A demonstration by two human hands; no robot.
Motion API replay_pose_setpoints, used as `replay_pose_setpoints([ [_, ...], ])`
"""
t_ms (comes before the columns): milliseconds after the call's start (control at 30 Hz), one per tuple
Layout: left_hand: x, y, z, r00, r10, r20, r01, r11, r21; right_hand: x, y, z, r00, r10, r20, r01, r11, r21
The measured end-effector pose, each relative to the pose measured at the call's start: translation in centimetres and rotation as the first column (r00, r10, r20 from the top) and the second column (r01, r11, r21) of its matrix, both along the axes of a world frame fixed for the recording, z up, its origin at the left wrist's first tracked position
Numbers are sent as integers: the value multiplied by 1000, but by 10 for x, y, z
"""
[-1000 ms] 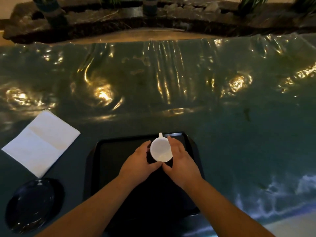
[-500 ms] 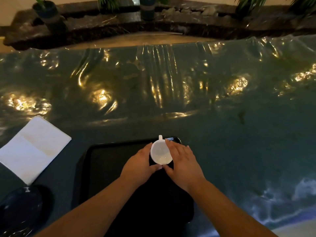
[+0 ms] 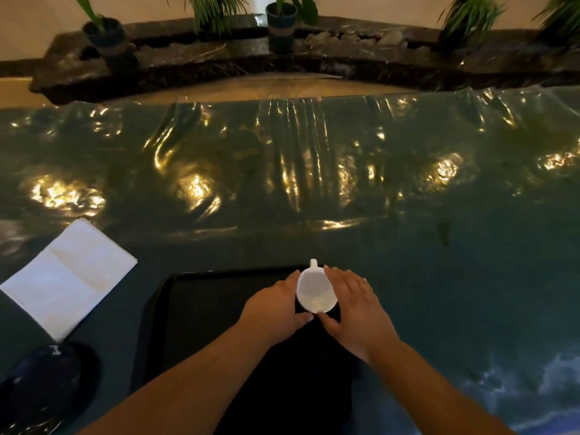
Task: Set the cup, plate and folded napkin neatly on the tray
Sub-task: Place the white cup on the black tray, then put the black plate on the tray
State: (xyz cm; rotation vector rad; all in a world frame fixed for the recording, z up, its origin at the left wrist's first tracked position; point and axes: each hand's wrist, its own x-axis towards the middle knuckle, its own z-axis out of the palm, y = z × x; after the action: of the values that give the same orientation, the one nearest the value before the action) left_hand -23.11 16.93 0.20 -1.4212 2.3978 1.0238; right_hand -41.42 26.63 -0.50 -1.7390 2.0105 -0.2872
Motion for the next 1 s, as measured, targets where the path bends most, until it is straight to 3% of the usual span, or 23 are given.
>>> replay_pose_setpoints([
  [133, 25, -12, 23, 999, -31, 16, 34, 978, -206, 6, -9, 14, 999, 22, -44, -24, 998, -57],
  [300, 114, -25, 19, 987, 159, -13, -153, 918, -366, 78, -46, 26, 981, 186, -61, -190, 979, -68],
  [767, 385, -49, -3, 816, 546, 191, -462, 814, -353, 310, -131, 10, 883, 467, -52, -464, 884, 56],
  [1000, 468, -36, -18, 711, 676, 194, -649, 736, -189, 400, -133, -7, 865, 495, 89, -502, 859, 98],
])
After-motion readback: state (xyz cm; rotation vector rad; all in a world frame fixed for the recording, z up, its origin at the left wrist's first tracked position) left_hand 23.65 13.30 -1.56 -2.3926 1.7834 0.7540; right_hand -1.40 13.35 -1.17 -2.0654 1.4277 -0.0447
